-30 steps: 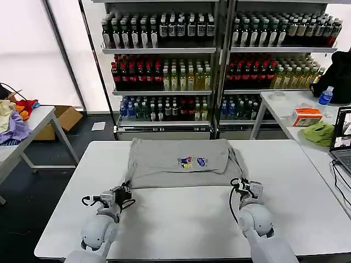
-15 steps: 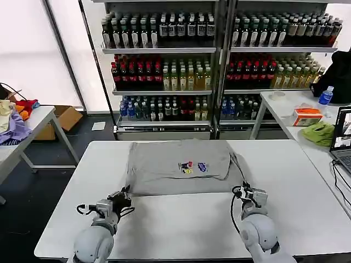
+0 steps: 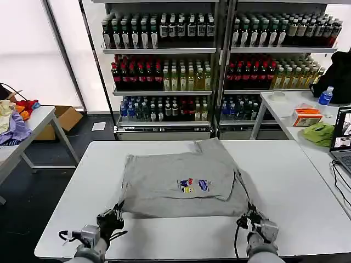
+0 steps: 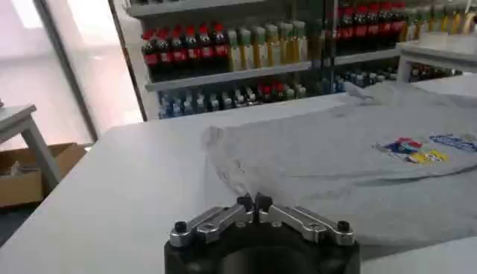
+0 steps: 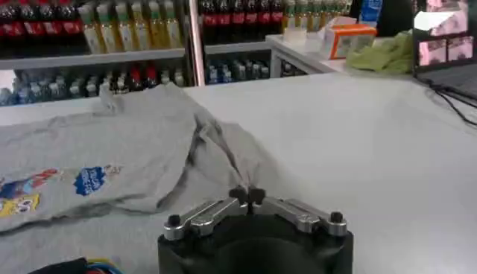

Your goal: Fold and organize the clothes.

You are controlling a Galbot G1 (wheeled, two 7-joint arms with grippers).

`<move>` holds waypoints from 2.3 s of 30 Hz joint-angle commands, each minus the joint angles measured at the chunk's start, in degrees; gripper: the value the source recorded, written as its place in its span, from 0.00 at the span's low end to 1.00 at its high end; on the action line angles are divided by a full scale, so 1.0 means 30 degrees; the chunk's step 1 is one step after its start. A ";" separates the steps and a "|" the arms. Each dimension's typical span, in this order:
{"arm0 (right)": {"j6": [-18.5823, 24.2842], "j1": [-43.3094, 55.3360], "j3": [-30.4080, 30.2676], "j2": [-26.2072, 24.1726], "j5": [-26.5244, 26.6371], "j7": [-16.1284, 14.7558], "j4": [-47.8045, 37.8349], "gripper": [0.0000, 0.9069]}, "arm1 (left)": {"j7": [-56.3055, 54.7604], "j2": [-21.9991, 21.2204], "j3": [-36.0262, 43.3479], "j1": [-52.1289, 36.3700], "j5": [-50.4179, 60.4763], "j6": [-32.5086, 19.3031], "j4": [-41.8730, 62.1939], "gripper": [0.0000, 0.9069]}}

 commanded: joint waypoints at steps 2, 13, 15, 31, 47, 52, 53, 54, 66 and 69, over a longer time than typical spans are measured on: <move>0.0615 -0.4241 0.0667 -0.1262 -0.0399 0.0563 0.2257 0.00 | -0.0024 0.0181 -0.0586 0.6528 0.1354 -0.0742 -0.3148 0.01; 0.0580 -0.3848 -0.0198 -0.0781 -0.0255 0.0940 0.1473 1.00 | -0.0170 -0.1288 -0.0167 0.7223 0.2603 -0.1402 -0.2736 1.00; 0.0687 -0.3776 -0.0250 -0.0714 -0.0185 0.1056 0.1409 1.00 | -0.0188 -0.1568 -0.0120 0.7381 0.2673 -0.1454 -0.2886 1.00; 0.1117 -0.0107 0.3080 -0.0592 0.3131 -0.1317 0.4475 1.00 | 0.1691 -0.2705 -0.1152 0.5049 0.2347 -0.2476 -0.6290 1.00; -0.1711 1.4955 -0.2968 -0.6116 0.2160 -0.8511 -0.8573 1.00 | 0.5503 0.2156 -0.0338 -0.9972 -0.2299 -0.0736 0.4972 1.00; -0.1684 1.6823 -0.4568 -0.5704 0.2777 -0.8159 -1.0714 1.00 | 0.5057 0.1379 0.1612 -1.2124 -0.2021 0.0136 0.7650 1.00; -0.1671 1.7019 -0.4772 -0.5676 0.2894 -0.8198 -1.0987 1.00 | 0.5081 0.1629 0.1890 -1.2418 -0.2087 0.0223 0.8012 1.00; -0.1662 1.7611 -0.5150 -0.5580 0.3143 -0.8257 -1.1796 1.00 | 0.5082 0.1794 0.2161 -1.2769 -0.2237 0.0273 0.8695 1.00; -0.1522 2.1297 -0.6021 -0.2022 0.2817 -0.8272 -1.6905 1.00 | 0.4708 0.1396 0.3411 -1.4239 -0.2233 0.0929 1.2728 1.00; -0.1650 2.1488 -0.5975 -0.1458 0.2753 -0.8248 -1.7211 1.00 | 0.4606 0.1328 0.3180 -1.3957 -0.2236 0.1155 1.2788 1.00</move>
